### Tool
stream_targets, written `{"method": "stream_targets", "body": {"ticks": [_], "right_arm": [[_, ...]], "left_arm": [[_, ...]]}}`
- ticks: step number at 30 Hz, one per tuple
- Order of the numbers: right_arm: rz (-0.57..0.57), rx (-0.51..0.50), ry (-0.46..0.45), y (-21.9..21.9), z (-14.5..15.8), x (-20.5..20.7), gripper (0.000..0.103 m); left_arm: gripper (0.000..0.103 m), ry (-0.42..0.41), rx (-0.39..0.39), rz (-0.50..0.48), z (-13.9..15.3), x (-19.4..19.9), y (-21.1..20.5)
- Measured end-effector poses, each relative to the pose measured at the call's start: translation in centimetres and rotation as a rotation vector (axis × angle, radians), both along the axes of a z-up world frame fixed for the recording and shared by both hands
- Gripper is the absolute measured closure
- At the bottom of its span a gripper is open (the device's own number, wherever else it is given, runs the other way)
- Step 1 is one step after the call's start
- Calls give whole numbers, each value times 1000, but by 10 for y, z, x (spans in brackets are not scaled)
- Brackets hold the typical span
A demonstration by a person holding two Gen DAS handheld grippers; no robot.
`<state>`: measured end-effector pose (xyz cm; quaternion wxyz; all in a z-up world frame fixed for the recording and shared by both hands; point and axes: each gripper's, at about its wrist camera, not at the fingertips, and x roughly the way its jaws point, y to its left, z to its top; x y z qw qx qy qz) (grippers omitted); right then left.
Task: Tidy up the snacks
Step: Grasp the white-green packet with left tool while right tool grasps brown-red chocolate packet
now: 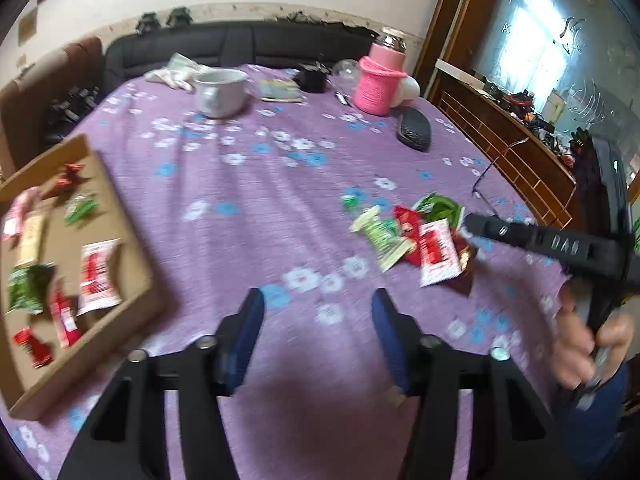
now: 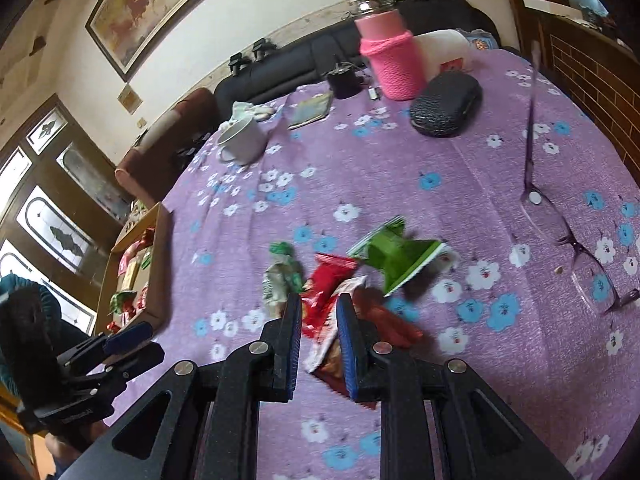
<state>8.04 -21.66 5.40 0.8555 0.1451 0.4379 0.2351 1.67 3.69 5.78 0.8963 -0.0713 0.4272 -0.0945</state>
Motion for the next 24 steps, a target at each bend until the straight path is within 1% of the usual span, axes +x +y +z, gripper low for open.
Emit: {"method": "stream_targets", "body": {"ticks": [2, 5, 9, 11, 12, 13, 14, 15, 18, 19, 20, 21, 22, 23, 24], "right_arm": [[-17, 36, 16, -9, -1, 0, 84], [-57, 77, 76, -22, -8, 3, 84], [-78, 87, 138, -29, -15, 5, 84], [-97, 68, 145, -29, -16, 3, 75], [-103, 57, 144, -28, -15, 2, 65], [-109, 42, 141, -27, -15, 1, 50], [-116, 37, 136, -28, -15, 0, 44], [-123, 39, 126, -27, -13, -2, 40], [-114, 1, 122, -23, -15, -3, 40], [-115, -12, 129, -20, -17, -3, 40], [-107, -17, 138, -17, -19, -2, 40], [-97, -24, 148, -15, -22, -2, 40], [-87, -35, 155, -11, -25, -1, 40], [-83, -42, 157, -9, -27, -1, 40], [-76, -51, 156, -6, -29, -2, 40]], "left_arm": [[45, 15, -5, -2, 0, 14, -10], [44, 65, -54, -9, -6, 42, -26], [45, 145, -93, 14, -26, 71, -41], [45, 175, -109, 30, -37, 83, -45], [45, 186, -110, 41, -42, 88, -47], [45, 190, -110, 45, -46, 92, -49], [44, 168, -97, 49, -45, 93, -51], [44, 161, -81, 40, -45, 96, -55], [45, 140, -77, 32, -48, 99, -57], [47, 123, -62, 31, -48, 98, -58], [59, 110, -43, 30, -48, 98, -59], [75, 102, 1, 34, -49, 98, -60], [80, 85, 45, 37, -49, 97, -61], [84, 77, 60, 36, -49, 97, -61], [84, 75, 56, 27, -49, 96, -58]]}}
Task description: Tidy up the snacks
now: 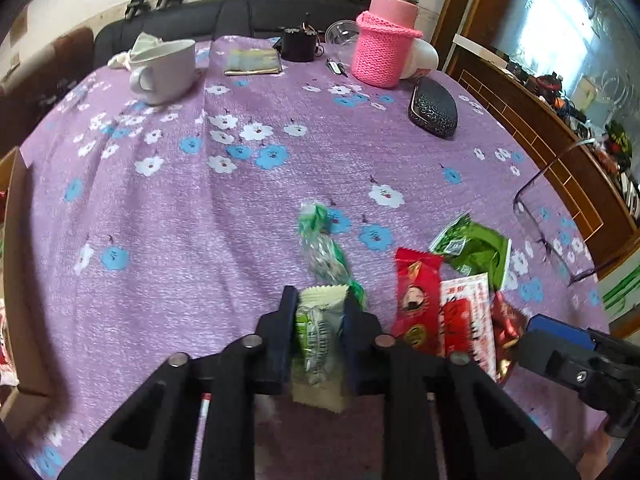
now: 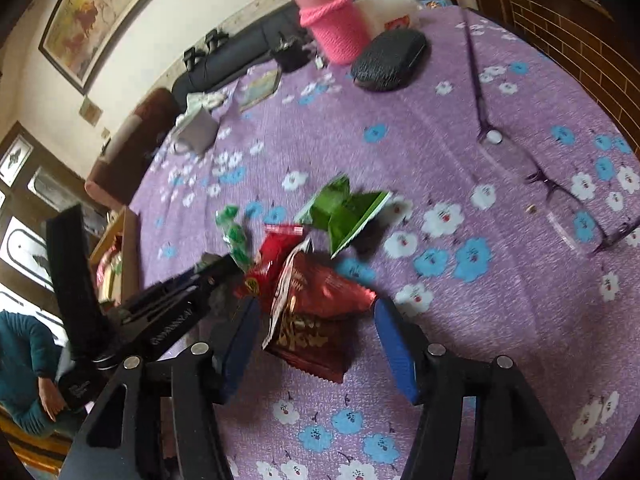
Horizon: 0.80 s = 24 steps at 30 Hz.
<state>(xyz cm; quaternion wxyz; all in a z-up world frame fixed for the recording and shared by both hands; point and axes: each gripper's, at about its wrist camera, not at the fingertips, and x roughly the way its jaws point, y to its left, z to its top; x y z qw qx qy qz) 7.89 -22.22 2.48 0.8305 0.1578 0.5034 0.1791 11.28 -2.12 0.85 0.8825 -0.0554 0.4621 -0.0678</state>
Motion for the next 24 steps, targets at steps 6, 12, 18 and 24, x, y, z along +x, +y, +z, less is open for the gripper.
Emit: {"method": "stream_targets", "body": {"ticks": [6, 12, 18, 24], "right_arm": [[20, -153, -59, 23, -9, -4, 63], [-10, -158, -101, 17, -3, -7, 69], [-91, -130, -209, 1, 20, -13, 69], [-90, -83, -287, -2, 34, -22, 69]], "left_arm": [[84, 16, 48, 17, 2, -11, 22], [84, -10, 15, 37, 2, -19, 39], [84, -62, 7, 28, 7, -18, 37], [84, -110, -36, 29, 21, -20, 43]]}}
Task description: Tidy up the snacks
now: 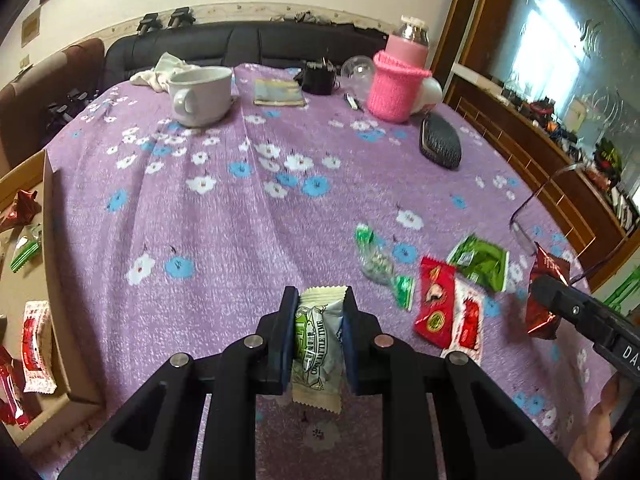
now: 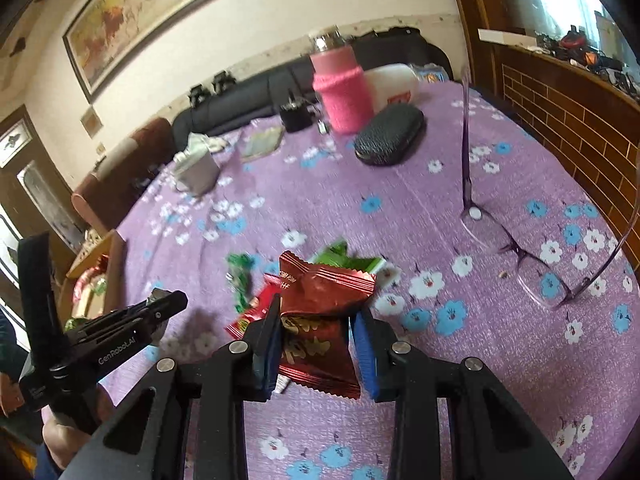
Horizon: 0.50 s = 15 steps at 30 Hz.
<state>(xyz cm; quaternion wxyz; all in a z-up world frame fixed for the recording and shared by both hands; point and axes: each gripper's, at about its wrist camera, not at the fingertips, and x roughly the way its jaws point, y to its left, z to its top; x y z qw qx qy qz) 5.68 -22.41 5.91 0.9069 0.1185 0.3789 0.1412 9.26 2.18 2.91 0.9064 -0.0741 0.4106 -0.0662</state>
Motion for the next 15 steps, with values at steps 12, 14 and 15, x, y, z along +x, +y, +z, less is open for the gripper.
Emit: {"method": "stream_targets", "body": {"ticks": [12, 14, 15], "right_arm": [[75, 12, -30, 14, 1, 0, 69], [78, 19, -16, 14, -3, 2, 69], [81, 21, -11, 14, -4, 3, 69]], "left_arm": [[84, 3, -75, -24, 6, -1, 3], [84, -2, -68, -29, 7, -2, 1], [84, -4, -67, -28, 8, -2, 1]]}}
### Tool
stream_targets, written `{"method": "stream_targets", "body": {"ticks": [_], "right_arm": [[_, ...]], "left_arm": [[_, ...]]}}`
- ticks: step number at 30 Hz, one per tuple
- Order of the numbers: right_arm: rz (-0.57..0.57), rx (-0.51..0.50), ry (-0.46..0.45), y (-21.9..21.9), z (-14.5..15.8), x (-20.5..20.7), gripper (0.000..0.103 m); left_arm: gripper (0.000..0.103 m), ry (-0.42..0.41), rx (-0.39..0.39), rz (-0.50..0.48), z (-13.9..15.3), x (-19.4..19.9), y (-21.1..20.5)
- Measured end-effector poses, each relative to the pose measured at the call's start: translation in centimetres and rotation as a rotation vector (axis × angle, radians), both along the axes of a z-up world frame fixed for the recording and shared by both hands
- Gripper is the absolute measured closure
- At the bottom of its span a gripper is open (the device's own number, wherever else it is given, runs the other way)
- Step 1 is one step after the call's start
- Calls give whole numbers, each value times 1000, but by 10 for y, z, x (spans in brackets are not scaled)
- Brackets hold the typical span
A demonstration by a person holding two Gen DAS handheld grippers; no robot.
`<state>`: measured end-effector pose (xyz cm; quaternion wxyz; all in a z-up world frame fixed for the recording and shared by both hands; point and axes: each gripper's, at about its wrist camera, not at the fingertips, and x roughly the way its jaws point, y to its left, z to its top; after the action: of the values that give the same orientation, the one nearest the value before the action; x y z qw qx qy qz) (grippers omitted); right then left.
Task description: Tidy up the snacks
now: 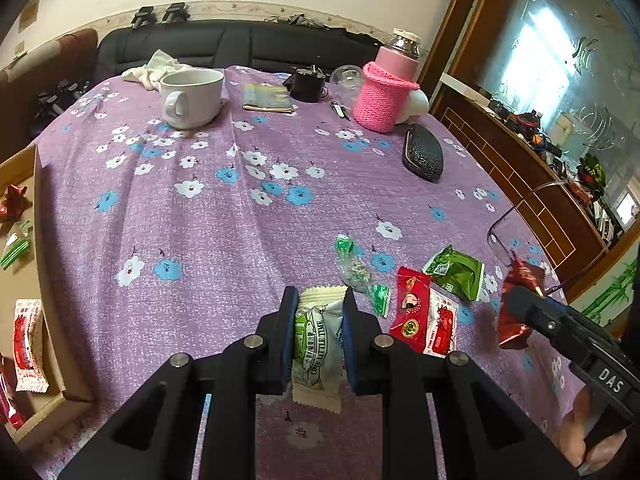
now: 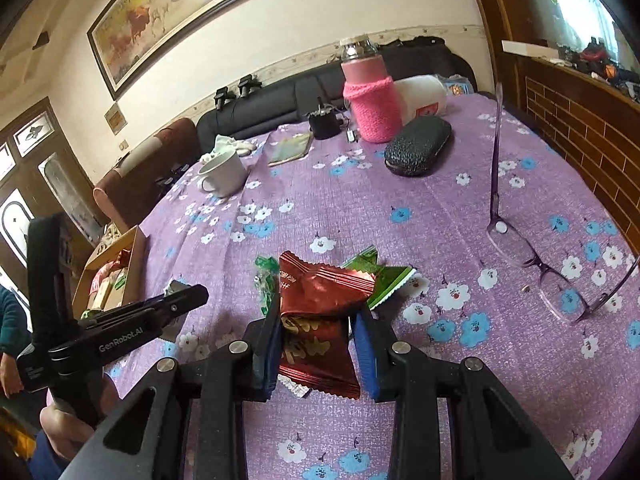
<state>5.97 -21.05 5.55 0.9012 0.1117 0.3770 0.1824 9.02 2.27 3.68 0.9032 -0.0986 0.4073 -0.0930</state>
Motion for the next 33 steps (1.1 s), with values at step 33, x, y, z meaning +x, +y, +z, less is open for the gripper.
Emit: {"method": "stream_targets", "body": {"ticks": [33], "right_arm": [[30, 54, 22, 22, 14, -14, 69]], "left_arm": [[84, -178, 57, 54, 49, -48, 8]]}}
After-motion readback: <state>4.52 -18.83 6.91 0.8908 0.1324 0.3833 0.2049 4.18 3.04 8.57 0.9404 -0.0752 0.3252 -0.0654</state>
